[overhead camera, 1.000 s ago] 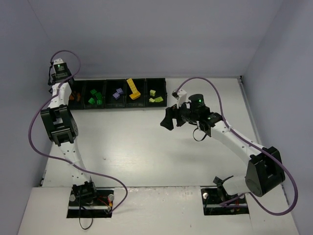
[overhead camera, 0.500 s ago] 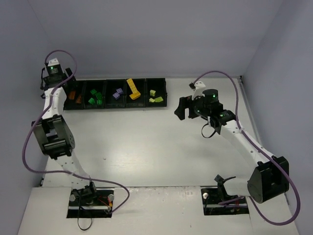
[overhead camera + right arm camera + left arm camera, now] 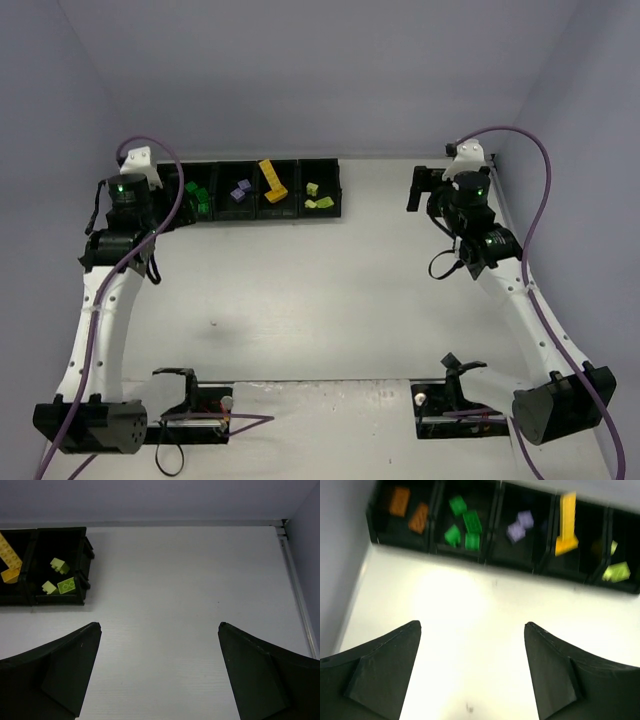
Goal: Sort the legos into containers by color
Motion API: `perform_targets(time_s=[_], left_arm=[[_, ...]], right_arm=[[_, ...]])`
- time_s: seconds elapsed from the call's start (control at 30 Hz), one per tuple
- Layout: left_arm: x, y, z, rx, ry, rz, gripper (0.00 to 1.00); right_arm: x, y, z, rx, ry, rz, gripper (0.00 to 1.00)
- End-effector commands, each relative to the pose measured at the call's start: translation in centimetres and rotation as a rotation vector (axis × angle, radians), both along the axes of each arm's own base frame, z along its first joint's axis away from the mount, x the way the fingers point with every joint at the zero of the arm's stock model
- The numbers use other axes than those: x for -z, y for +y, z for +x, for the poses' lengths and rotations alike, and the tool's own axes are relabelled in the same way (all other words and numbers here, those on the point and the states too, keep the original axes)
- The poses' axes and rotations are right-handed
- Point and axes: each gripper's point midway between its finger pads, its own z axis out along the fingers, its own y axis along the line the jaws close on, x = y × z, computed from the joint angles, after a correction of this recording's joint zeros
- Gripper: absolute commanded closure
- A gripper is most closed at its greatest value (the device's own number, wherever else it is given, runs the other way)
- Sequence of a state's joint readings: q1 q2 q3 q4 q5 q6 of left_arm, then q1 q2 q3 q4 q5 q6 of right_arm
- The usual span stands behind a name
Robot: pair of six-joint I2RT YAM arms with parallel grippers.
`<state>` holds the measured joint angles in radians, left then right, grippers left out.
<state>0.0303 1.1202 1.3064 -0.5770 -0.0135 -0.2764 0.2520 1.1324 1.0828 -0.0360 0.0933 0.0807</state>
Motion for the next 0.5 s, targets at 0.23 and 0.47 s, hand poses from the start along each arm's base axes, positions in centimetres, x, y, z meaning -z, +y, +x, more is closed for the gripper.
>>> perform_targets(time_s=[0.23,0.47], left_arm=[[-2.9,-0.7,-5.4,-0.039,-0.096,0.034,0.23],[-1.6,-0.3,-6.4,-0.119,-0.098,-0.013,0.23]], right_arm=[[-4.1,-3.4,2.0,0.247,-0.136,0.013,0.00],[-5.1,-3.4,1.5,0.244,-0.168,0.030,0.00]])
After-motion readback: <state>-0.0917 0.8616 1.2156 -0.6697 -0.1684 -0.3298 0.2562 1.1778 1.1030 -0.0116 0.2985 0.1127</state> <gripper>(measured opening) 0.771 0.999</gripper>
